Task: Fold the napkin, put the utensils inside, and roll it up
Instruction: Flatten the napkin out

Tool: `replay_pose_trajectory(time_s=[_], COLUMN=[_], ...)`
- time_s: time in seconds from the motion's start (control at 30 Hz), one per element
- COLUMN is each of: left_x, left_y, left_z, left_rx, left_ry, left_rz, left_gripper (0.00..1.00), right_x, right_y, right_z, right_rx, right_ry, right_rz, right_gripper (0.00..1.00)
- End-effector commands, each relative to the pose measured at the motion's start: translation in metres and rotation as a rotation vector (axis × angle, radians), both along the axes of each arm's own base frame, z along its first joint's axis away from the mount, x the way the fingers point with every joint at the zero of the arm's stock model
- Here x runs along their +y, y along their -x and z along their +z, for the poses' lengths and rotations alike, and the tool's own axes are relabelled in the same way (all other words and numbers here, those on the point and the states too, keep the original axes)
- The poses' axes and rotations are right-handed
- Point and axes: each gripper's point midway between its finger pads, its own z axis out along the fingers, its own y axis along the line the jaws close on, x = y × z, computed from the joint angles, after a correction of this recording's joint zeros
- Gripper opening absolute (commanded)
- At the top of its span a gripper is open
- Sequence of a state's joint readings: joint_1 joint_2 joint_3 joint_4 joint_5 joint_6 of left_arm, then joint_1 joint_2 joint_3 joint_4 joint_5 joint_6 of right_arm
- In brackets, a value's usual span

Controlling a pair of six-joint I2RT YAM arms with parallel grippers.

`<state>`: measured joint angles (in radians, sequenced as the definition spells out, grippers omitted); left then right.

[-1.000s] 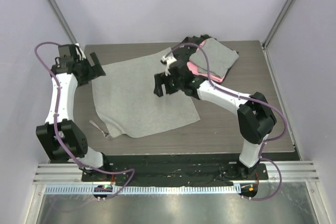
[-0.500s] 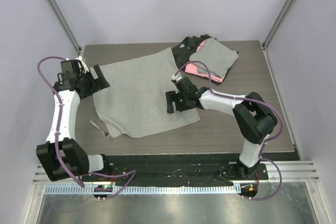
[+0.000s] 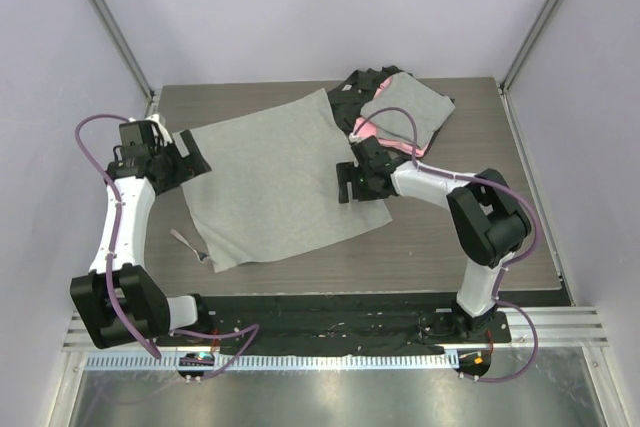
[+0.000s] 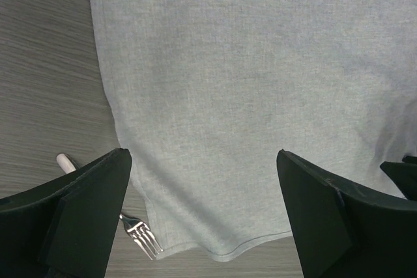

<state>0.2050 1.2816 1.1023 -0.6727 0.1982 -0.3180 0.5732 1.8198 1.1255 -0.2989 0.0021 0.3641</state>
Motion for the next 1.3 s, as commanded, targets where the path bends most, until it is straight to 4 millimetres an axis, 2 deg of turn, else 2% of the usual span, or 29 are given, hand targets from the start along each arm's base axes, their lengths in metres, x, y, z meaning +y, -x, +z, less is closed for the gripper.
replay_pose_trajectory(time_s=[0.0, 0.1, 0.17, 0.23, 0.3, 0.37, 0.4, 0.47, 0.53, 0.63, 0.8, 1.07, 1.27], left_x=[-0.002, -0.003, -0.005, -0.004, -0.004, -0.007, -0.009, -0.013, -0.021, -0.031, -0.033, -0.034, -0.031], left_y=[-0.007, -0.007, -0.006, -0.003, -0.002, -0.003, -0.003, -0.005, -0.006, -0.003, 0.001, 0.004, 0.005], left_z=[0.013, 0.013, 0.011, 0.010, 0.009, 0.011, 0.011, 0.008, 0.008, 0.009, 0.016, 0.019, 0.020], left_rx=[-0.072, -0.080, -0.082, -0.079, -0.078, -0.091, -0.093, -0.081, -0.075, -0.079, -0.097, -0.111, -0.123], left_ry=[-0.007, 0.001, 0.004, -0.001, -0.003, 0.007, 0.011, 0.014, 0.018, 0.006, -0.027, -0.042, -0.058], left_rz=[-0.008, -0.015, -0.020, -0.017, -0.014, -0.020, -0.025, -0.035, -0.062, -0.098, -0.106, -0.112, -0.104], left_gripper=[1.00, 1.00, 1.00, 1.00, 1.00, 1.00, 1.00, 0.99, 0.99, 0.99, 0.99, 0.99, 0.99], right_x=[-0.026, -0.025, -0.020, -0.014, 0.009, 0.029, 0.048, 0.069, 0.088, 0.103, 0.096, 0.059, 0.021], right_y=[-0.011, -0.016, -0.018, -0.019, -0.010, 0.000, 0.014, 0.026, 0.041, 0.051, 0.054, 0.056, 0.051], right_z=[-0.007, 0.003, 0.018, 0.043, 0.068, 0.081, 0.084, 0.081, 0.069, 0.050, 0.025, -0.016, -0.034], right_rx=[0.012, -0.016, -0.040, -0.088, -0.113, -0.117, -0.114, -0.102, -0.072, -0.041, -0.007, 0.035, 0.075], right_ry=[0.066, 0.075, 0.057, 0.029, -0.031, -0.067, -0.085, -0.106, -0.116, -0.125, -0.076, 0.063, 0.108], right_rz=[-0.030, 0.006, 0.035, 0.043, 0.092, 0.109, 0.150, 0.175, 0.180, 0.182, 0.178, 0.127, 0.051], right_gripper=[0.82, 0.82, 0.80, 0.80, 0.80, 0.80, 0.80, 0.80, 0.80, 0.80, 0.80, 0.80, 0.80])
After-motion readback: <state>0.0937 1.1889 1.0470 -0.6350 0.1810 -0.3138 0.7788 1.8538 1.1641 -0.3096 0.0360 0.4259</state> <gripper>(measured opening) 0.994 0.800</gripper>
